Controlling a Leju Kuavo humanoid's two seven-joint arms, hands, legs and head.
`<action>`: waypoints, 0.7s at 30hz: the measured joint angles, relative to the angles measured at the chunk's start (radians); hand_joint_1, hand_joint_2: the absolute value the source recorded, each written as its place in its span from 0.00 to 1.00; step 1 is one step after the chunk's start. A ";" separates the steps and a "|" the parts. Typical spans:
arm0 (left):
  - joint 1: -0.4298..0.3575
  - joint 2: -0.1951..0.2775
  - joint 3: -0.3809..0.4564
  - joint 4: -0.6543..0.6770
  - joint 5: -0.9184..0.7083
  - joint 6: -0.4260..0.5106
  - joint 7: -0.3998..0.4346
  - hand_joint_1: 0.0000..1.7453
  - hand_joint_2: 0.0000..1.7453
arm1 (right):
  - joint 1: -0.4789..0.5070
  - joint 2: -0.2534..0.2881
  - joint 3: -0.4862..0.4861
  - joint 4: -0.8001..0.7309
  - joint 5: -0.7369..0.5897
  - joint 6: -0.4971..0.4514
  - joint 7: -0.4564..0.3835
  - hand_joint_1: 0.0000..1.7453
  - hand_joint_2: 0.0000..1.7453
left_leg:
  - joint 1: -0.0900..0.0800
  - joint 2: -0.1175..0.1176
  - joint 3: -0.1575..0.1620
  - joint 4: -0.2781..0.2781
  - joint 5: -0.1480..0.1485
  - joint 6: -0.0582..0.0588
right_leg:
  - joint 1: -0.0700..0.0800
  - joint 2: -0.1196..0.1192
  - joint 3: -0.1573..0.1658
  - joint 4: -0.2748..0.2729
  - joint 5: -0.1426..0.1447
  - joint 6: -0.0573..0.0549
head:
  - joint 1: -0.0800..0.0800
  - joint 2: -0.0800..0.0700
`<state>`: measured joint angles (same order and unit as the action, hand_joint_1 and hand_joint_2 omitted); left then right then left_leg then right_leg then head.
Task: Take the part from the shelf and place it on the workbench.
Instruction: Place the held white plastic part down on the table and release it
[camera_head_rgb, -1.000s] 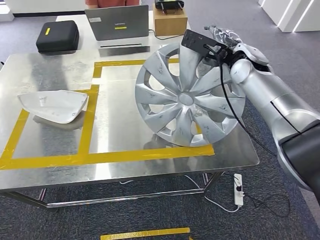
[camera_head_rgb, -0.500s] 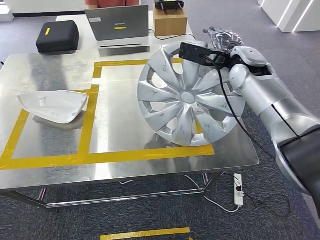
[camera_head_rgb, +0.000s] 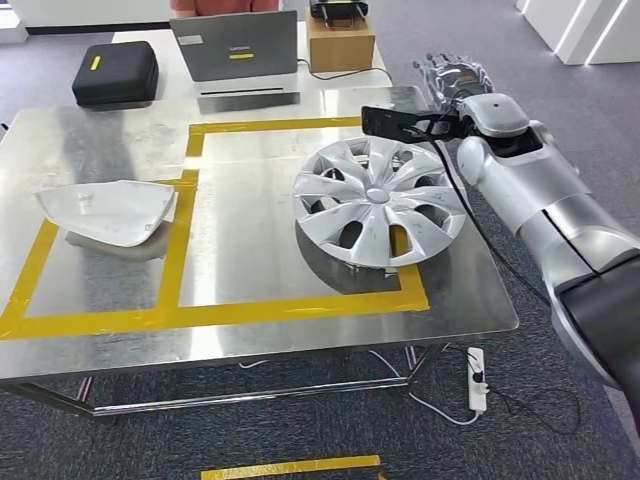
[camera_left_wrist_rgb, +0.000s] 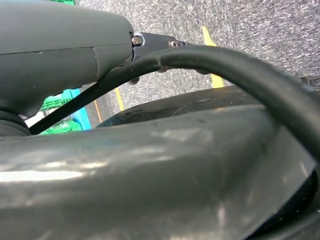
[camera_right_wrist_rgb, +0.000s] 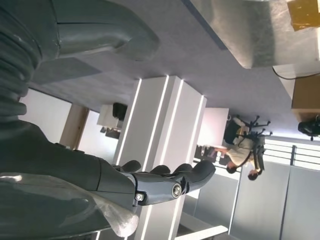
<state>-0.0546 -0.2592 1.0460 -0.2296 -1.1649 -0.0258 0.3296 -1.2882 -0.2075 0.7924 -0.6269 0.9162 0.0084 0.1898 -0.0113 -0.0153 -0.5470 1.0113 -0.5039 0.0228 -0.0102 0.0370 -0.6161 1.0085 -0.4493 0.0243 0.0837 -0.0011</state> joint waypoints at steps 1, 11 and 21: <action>0.000 -0.001 0.000 0.000 -0.001 0.000 0.000 0.00 0.00 | 0.000 0.000 0.000 0.000 0.011 -0.007 -0.002 0.00 1.00 | 0.000 0.000 0.000 0.000 0.000 0.000 | 0.000 0.000 0.000 0.000 0.000 0.000 | 0.000 0.000; 0.000 -0.003 0.000 0.000 -0.008 0.002 0.000 0.00 0.00 | 0.006 0.000 -0.005 0.000 0.054 -0.023 -0.013 0.00 1.00 | 0.000 0.000 0.000 0.000 0.000 0.000 | 0.000 0.000 0.000 0.000 0.000 0.000 | 0.000 0.000; 0.000 -0.005 0.003 0.000 -0.015 0.004 -0.014 0.00 0.00 | 0.008 0.014 -0.037 -0.003 0.102 -0.023 -0.023 0.00 1.00 | 0.000 0.000 0.000 0.000 0.000 0.000 | 0.000 0.000 0.000 0.000 0.000 0.000 | 0.000 0.000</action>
<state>-0.0546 -0.2640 1.0486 -0.2296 -1.1796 -0.0215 0.3155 -1.2803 -0.1938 0.7553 -0.6296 1.0186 -0.0143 0.1671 -0.0112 -0.0153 -0.5470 1.0112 -0.5039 0.0228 -0.0102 0.0370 -0.6161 1.0086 -0.4492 0.0244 0.0836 -0.0011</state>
